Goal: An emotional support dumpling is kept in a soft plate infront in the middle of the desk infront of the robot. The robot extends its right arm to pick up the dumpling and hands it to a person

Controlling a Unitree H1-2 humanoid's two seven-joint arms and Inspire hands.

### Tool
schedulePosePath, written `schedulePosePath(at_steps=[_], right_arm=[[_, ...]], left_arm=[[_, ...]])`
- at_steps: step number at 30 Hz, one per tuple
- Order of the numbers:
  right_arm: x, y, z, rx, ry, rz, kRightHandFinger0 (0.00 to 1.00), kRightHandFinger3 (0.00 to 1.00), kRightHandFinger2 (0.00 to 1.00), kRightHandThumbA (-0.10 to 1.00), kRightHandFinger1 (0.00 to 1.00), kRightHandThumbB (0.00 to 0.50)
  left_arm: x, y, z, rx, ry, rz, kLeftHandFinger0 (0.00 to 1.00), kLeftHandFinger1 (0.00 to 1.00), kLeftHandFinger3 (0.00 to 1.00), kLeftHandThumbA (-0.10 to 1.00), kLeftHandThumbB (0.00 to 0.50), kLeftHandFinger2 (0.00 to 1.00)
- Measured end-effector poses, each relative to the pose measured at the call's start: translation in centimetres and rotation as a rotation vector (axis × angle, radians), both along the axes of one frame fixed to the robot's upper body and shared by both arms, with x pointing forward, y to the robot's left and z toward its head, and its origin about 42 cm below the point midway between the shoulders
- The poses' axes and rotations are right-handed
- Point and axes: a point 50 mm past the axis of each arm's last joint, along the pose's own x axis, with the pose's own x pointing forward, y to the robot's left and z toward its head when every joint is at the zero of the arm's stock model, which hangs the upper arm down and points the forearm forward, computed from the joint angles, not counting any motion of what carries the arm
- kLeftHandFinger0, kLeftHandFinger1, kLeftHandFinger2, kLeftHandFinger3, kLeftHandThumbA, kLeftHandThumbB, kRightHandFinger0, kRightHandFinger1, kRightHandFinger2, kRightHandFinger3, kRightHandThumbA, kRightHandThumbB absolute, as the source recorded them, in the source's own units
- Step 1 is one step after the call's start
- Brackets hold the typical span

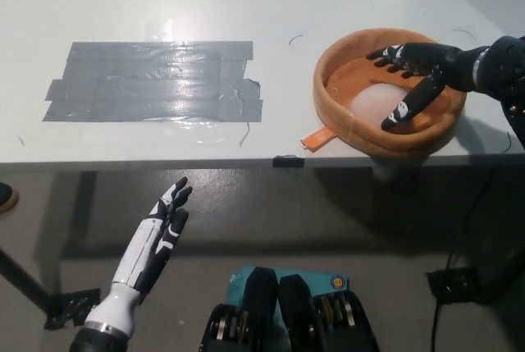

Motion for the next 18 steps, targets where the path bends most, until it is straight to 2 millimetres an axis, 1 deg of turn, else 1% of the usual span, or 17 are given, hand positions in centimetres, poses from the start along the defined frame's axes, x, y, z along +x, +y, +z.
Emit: schedulePosePath(at_steps=[2,3,4,8,11,13,15,18], right_arm=[[0.0,0.0,0.0,-0.002,-0.008,-0.006,1.0,1.0,1.0,1.0,1.0,0.422],[0.0,-0.1,0.0,0.001,-0.012,-0.01,1.0,1.0,1.0,1.0,1.0,0.431],[0.0,-0.1,0.0,0.003,-0.014,-0.012,1.0,1.0,1.0,1.0,1.0,0.428],[-0.1,0.0,-0.6,0.01,-0.017,-0.014,1.0,1.0,1.0,1.0,1.0,0.427],[-0.2,0.3,-0.9,0.015,-0.018,-0.008,1.0,1.0,1.0,1.0,1.0,0.427],[-0.2,0.5,-1.1,0.026,-0.016,-0.006,1.0,1.0,1.0,1.0,1.0,0.434],[-0.3,0.7,-1.3,0.033,-0.013,-0.003,1.0,1.0,1.0,1.0,1.0,0.431],[-0.4,1.5,-2.1,0.054,0.0,0.013,1.0,1.0,1.0,1.0,1.0,0.434]], left_arm=[[0.0,0.0,0.0,0.0,0.0,0.0,1.0,1.0,1.0,1.0,0.052,1.0],[0.0,0.0,0.0,0.0,-0.001,0.0,1.0,1.0,1.0,1.0,0.055,1.0],[0.0,0.0,0.0,0.0,-0.001,0.0,1.0,1.0,1.0,1.0,0.057,1.0],[0.0,0.0,0.0,0.0,-0.001,0.001,1.0,1.0,1.0,1.0,0.056,1.0],[0.0,0.0,0.0,0.0,-0.001,0.002,1.0,1.0,1.0,1.0,0.039,1.0],[0.0,0.1,0.0,0.0,-0.001,0.002,1.0,1.0,1.0,0.99,0.037,1.0],[0.0,0.1,0.0,0.0,-0.001,0.002,1.0,1.0,1.0,1.0,0.037,1.0],[0.0,0.1,0.0,-0.001,-0.002,0.003,1.0,1.0,1.0,1.0,0.035,1.0]])
